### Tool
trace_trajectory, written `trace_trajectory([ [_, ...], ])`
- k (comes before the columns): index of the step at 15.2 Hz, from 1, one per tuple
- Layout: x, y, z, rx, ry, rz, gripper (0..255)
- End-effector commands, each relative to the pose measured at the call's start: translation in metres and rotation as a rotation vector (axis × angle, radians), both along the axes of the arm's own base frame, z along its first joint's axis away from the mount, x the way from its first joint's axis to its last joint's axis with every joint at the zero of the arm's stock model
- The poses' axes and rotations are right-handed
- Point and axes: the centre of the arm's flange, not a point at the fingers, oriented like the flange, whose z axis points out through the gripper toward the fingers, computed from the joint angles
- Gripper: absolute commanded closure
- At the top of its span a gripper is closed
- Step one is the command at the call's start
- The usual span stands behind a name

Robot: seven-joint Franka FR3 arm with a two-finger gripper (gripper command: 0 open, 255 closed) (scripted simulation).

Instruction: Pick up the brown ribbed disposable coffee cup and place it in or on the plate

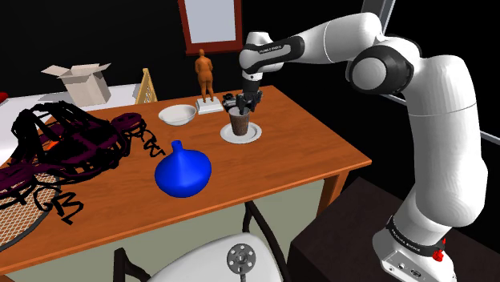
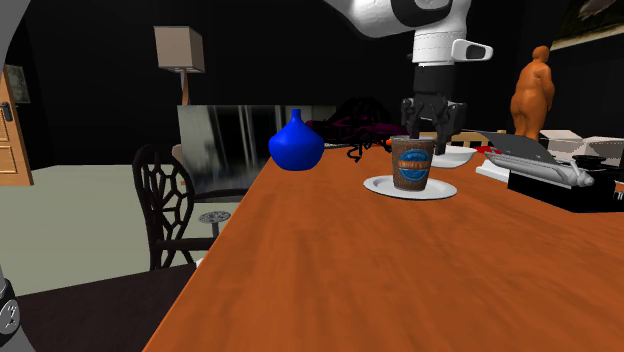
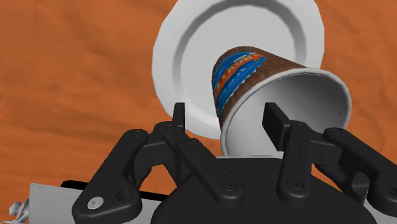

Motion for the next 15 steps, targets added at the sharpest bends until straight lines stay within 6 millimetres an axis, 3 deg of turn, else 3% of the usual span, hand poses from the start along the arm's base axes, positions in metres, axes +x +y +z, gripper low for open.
trace_trajectory([
  [1, 0.0, 0.0, 0.0, 0.0, 0.0, 0.0, 0],
  [4, 0.0, 0.0, 0.0, 0.0, 0.0, 0.0, 0],
  [8, -0.005, -0.006, 0.049, 0.0, 0.0, 0.0, 0],
  [15, -0.005, -0.006, 0.049, 0.0, 0.0, 0.0, 0],
])
